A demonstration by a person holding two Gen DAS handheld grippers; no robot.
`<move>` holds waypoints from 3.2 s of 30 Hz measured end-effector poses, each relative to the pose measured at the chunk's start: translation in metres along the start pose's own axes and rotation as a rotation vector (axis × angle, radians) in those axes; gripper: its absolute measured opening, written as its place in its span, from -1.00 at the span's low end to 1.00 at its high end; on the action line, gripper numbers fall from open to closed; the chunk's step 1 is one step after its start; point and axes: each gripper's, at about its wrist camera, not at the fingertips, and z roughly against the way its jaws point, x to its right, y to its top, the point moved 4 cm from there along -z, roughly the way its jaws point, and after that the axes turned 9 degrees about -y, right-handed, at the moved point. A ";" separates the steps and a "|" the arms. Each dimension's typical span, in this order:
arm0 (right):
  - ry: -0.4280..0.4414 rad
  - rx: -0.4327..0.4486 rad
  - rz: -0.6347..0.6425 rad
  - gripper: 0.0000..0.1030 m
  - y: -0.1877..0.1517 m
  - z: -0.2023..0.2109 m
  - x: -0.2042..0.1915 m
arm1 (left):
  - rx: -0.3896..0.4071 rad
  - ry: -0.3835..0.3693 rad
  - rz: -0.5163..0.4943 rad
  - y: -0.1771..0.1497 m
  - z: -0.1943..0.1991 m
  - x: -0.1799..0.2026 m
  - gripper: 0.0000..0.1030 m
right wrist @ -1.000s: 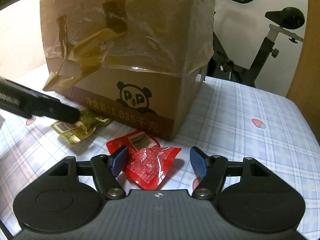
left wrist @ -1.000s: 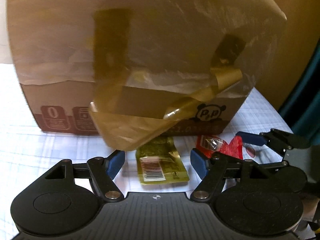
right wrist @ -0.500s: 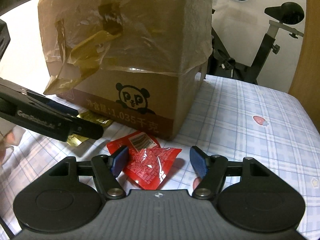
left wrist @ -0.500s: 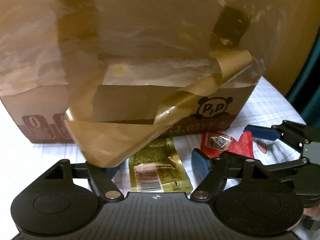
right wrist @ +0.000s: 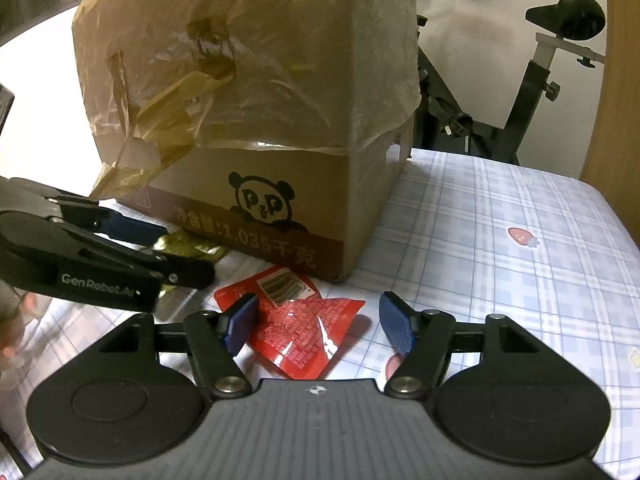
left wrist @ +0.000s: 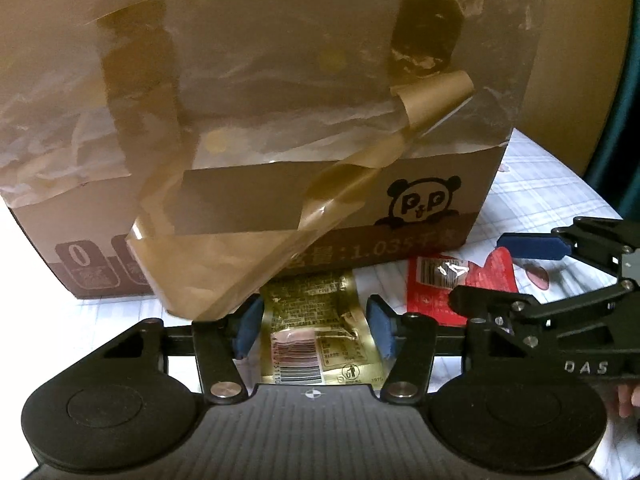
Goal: Organize snacks
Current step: 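Close the left tool on the gold foil packet, then close the right tool on the red packet while the left tool holds the gold packet, then lift both held packets and carry them over the box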
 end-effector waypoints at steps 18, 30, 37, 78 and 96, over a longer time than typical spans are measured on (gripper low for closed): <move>0.074 0.004 -0.002 0.35 -0.001 0.002 0.004 | 0.043 -0.017 0.051 -0.027 0.036 -0.023 0.07; 0.057 0.005 -0.028 0.21 0.000 0.002 0.005 | 0.090 -0.075 0.069 -0.026 0.054 -0.019 0.07; -0.028 0.011 0.079 0.05 -0.002 0.000 -0.012 | 0.138 -0.083 0.132 -0.026 0.080 -0.033 0.07; 0.048 0.345 0.041 -0.34 0.075 0.128 -0.044 | 0.371 -0.090 0.092 0.025 0.204 -0.075 0.07; -0.022 0.315 0.049 -0.34 0.224 0.063 -0.051 | 0.382 -0.028 -0.006 0.178 0.163 -0.089 0.15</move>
